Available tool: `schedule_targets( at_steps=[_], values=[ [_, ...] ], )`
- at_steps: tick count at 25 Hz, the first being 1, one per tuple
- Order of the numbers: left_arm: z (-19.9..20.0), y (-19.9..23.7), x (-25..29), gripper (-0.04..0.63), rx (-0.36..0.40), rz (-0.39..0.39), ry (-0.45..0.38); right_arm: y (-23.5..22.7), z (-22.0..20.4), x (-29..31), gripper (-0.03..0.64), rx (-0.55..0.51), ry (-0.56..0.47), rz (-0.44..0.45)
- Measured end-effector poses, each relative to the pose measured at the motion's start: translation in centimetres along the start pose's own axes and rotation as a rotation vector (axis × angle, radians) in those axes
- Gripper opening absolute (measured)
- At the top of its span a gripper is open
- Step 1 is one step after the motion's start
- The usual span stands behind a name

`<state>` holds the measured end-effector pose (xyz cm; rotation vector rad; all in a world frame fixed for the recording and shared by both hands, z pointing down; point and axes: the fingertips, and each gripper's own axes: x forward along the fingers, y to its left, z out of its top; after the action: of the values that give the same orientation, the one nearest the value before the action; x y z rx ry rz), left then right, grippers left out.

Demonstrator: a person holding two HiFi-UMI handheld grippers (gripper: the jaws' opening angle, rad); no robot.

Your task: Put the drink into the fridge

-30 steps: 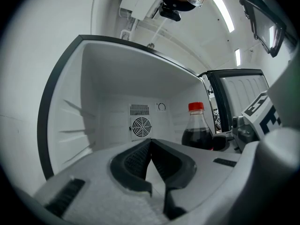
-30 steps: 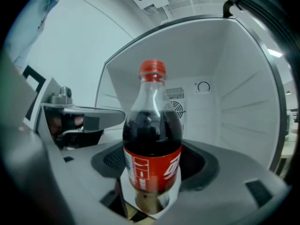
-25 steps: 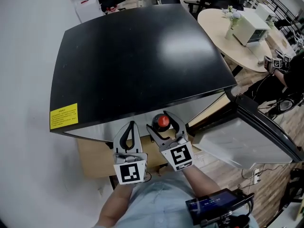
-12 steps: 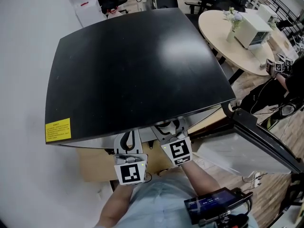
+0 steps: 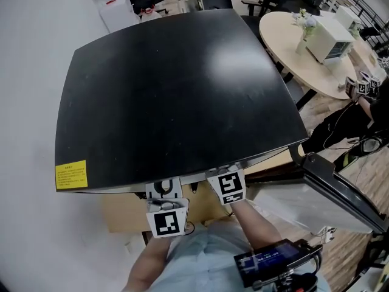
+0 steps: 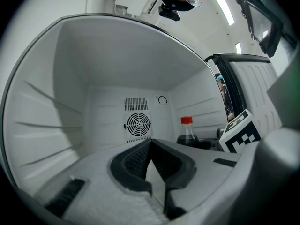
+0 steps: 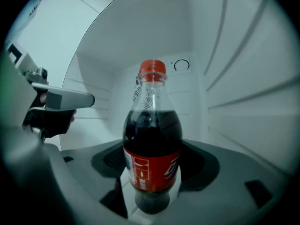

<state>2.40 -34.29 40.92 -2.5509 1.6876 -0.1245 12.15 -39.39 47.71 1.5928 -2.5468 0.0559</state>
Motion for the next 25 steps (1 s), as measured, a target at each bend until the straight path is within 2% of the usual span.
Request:
schedule_targets(
  at_steps=[19,25],
  values=[
    [0.0,1.0,-0.5,0.009,0.006,0.017,0.012,-0.1,-0.8,1.7,0.318,-0.002,-0.007,0.017],
    [0.7,1.1,-1.3,0.008,0.015,0.020,0.003,0.0,0.0,1.4,0.386,-0.010,-0.017,0.012]
  ],
)
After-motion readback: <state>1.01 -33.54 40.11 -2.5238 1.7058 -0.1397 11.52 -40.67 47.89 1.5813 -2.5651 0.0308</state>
